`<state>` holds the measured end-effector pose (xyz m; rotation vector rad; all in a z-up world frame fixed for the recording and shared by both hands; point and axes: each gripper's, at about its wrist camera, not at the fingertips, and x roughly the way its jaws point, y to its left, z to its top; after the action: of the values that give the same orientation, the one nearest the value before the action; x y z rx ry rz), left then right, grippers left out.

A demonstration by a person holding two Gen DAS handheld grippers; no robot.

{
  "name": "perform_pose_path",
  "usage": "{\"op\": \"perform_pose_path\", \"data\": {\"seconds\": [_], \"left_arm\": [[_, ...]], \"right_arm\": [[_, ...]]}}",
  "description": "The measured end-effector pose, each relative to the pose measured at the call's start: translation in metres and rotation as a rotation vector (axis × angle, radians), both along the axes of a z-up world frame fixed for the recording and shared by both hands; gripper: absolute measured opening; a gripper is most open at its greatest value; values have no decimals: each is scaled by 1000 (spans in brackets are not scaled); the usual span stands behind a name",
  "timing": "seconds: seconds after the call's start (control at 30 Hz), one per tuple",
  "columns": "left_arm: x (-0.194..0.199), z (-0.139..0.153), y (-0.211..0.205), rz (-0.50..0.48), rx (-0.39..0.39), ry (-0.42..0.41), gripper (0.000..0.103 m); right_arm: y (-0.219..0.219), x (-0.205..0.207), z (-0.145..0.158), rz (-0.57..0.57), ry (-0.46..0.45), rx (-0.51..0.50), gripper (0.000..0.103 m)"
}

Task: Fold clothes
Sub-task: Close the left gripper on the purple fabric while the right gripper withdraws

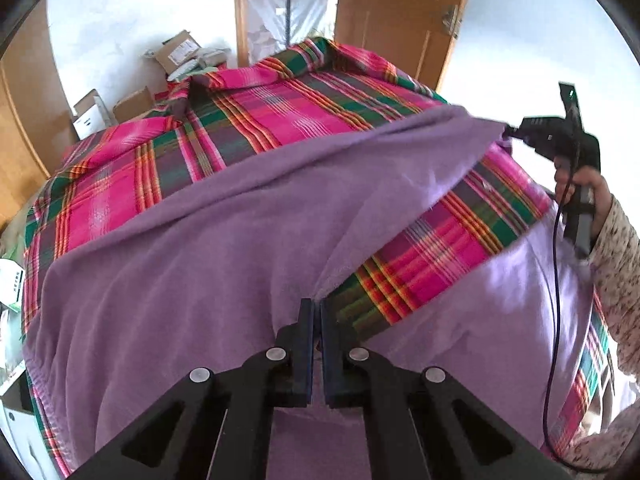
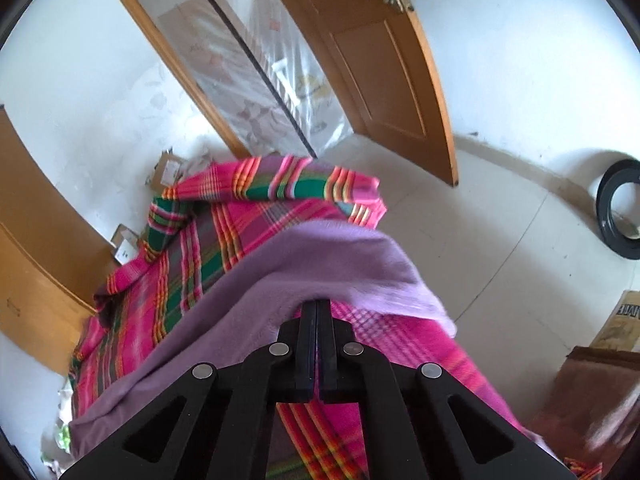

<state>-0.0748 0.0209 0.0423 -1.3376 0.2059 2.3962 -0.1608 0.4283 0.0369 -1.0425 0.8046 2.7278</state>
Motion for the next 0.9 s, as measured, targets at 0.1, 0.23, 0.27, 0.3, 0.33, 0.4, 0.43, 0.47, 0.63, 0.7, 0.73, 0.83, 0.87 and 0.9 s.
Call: {"op": "perform_pose_path", "data": {"seconds": [0.1,0.23,0.27,0.3,0.33,0.4,0.43,0.47,0.63,0.7,0.73,0.83,0.87,0.9], "left_arm": [[5,-1,-2,5,5,-5,3],[5,-2,-3,14,0,-11,3],[5,-2,-2,14,-1,-9,3],[5,-1,-2,15,0,-7,3],[5,-1,-2,18,4,-7,3],[3,-1,-4,26,10,-10,3],[3,-2,-4,28,10,-14,3],[3,-2,-4,29,10,-18,3],[1,-4,-2,33,5,-27,3],[0,-4,-3,35,6,-28,3],[0,-4,-3,35,6,-29,3],[1,-3,-4,41,7,-29,3],[1,-3,-4,41,9,-28,3],[2,-2,-4,41,10,-27,3]], "right_arm": [[9,14,2,-29,3,16,0],[27,16,-16,-30,-62,-79,4],[32,15,-23,-30,-87,-121,5],[35,15,-27,-33,-97,-141,6],[37,15,-31,-38,-103,-154,9],[41,15,-34,-51,-89,-168,19],[43,15,-35,-58,-80,-175,29],[46,14,-36,-53,-70,-210,32],[51,-2,-41,-29,-71,-329,36],[46,-9,-39,-36,-83,-302,36],[46,-10,-38,-43,-87,-296,36],[45,-8,-37,-68,-97,-288,36],[45,-7,-36,-76,-100,-285,36],[46,-6,-34,-91,-101,-252,36]]}}
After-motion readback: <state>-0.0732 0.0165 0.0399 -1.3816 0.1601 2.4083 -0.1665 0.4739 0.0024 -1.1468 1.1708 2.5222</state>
